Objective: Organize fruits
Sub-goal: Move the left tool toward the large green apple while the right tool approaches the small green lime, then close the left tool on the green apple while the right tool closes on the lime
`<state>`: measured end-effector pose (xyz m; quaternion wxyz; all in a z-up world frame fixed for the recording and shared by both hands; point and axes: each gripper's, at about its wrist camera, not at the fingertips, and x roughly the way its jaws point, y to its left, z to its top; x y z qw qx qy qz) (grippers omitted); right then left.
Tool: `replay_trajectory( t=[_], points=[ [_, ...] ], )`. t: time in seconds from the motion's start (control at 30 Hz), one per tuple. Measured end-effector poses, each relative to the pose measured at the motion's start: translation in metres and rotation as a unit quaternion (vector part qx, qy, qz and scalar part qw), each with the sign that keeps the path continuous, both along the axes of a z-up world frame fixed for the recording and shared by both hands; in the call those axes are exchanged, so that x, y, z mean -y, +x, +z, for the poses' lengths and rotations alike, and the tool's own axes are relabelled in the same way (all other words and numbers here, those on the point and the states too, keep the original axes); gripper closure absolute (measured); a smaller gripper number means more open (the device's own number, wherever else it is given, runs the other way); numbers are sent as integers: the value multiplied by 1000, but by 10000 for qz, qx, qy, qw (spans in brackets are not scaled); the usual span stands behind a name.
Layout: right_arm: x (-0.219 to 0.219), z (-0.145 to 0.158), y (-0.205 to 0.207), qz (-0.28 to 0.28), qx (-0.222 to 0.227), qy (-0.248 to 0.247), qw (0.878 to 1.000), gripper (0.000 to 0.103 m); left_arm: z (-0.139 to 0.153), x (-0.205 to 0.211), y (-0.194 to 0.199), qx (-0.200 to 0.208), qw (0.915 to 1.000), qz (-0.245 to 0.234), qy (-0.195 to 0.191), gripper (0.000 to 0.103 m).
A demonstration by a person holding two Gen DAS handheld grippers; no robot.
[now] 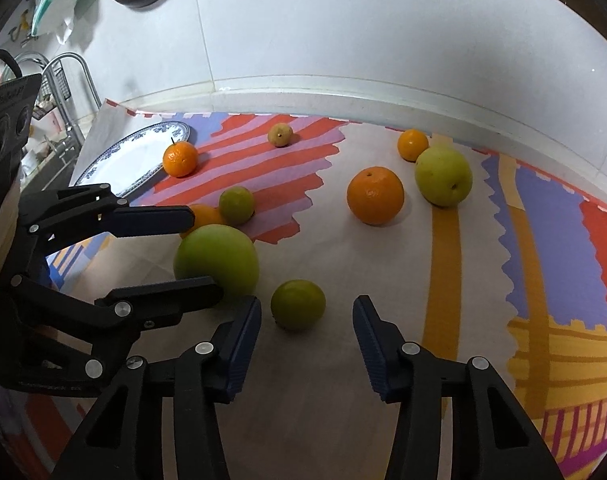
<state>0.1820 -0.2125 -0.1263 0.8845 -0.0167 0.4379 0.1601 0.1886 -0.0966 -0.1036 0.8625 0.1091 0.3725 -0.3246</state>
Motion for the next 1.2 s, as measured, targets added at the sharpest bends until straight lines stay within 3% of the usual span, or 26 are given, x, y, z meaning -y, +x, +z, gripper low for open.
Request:
replay_trajectory(
  t=[0.27,0.47,0.9,1.2],
  points=[
    [-1,-5,7,29,-81,96,9999,61,-8,1,4,-181,9998,-42,-71,49],
    [2,-8,7,28,-159,170,9997,73,-9,5,7,-221,9997,-27,-108,50],
    [16,-2,-5,-409,-166,179,9989,73,-9,11,8,-357,9989,269,-116,53],
    [17,13,-16,-530,-38,273,9982,73,9,1,-6,-244,9971,673,-250,53]
  ],
)
